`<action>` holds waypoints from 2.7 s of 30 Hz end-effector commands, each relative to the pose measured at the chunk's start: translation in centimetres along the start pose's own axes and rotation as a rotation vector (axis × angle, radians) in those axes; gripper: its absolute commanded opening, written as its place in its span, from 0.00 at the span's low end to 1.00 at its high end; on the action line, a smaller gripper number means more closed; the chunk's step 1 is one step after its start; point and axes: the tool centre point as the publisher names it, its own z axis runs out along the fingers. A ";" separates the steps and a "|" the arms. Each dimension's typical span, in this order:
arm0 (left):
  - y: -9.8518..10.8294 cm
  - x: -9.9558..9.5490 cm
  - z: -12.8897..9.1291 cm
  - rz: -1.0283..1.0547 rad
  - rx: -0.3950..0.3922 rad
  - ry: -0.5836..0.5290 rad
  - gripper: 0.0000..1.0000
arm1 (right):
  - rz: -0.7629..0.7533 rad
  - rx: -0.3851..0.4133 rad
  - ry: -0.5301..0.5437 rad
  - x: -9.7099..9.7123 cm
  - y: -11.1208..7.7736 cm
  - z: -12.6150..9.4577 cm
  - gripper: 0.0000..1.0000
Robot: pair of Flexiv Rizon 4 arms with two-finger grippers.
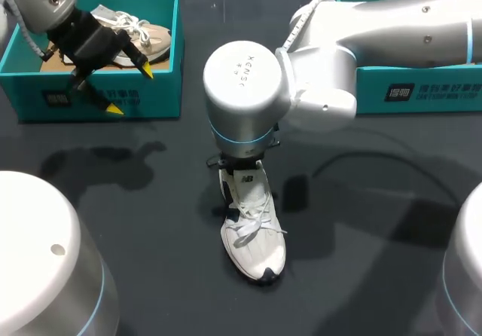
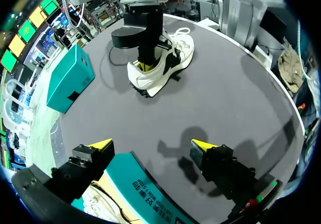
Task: Take the shoe out of the shoebox, open the shoe tongue, remove and reinsert the insole, then place the shoe into the shoebox
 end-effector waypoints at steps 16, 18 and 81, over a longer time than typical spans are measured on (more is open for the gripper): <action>0.0 0.0 0.0 0.001 -0.002 0.001 1.00 | -0.082 0.001 0.079 0.2 1.0 3.5 0.00; 0.0 0.0 0.0 0.001 -0.002 0.001 1.00 | -0.085 0.020 0.072 0.4 0.6 3.7 0.00; 0.0 0.0 0.0 0.001 -0.002 0.001 1.00 | 0.079 0.352 -0.033 -0.6 -2.7 -1.9 0.22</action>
